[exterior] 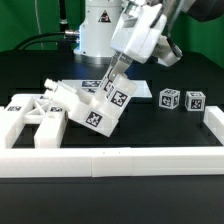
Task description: Assemble chair
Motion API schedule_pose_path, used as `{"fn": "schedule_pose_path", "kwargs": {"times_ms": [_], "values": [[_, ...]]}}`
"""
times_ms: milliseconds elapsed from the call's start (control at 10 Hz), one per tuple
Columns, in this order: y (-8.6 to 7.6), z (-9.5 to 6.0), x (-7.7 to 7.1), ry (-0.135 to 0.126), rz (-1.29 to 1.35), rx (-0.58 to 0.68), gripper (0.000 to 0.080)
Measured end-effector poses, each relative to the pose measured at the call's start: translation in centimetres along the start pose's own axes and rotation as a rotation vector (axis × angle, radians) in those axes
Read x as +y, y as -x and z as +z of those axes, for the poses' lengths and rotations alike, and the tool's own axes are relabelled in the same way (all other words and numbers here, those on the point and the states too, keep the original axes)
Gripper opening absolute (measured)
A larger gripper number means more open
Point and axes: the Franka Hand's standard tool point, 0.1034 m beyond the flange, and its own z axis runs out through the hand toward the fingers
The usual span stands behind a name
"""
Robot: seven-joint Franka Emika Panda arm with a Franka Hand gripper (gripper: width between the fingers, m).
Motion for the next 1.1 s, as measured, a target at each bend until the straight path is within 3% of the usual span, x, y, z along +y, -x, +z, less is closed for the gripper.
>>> {"fn": "schedule_pose_path", "kwargs": {"times_ms": [200,300,600,800,1100], "values": [[-1.0,-1.3,-0.8,0.025,0.025,0.124,0.0285],[-0.8,-1.6,-1.3,0.011,0.048,0.189,0.0285],[-0.3,-0.9,-1.0,0.004,0.06,0.392,0.0285],[0.4,0.2,-0.7,0.051,-0.015,0.53,0.0285],[0.6,0.2,-1.1,0.049,-0.065,0.576,0.029]]}}
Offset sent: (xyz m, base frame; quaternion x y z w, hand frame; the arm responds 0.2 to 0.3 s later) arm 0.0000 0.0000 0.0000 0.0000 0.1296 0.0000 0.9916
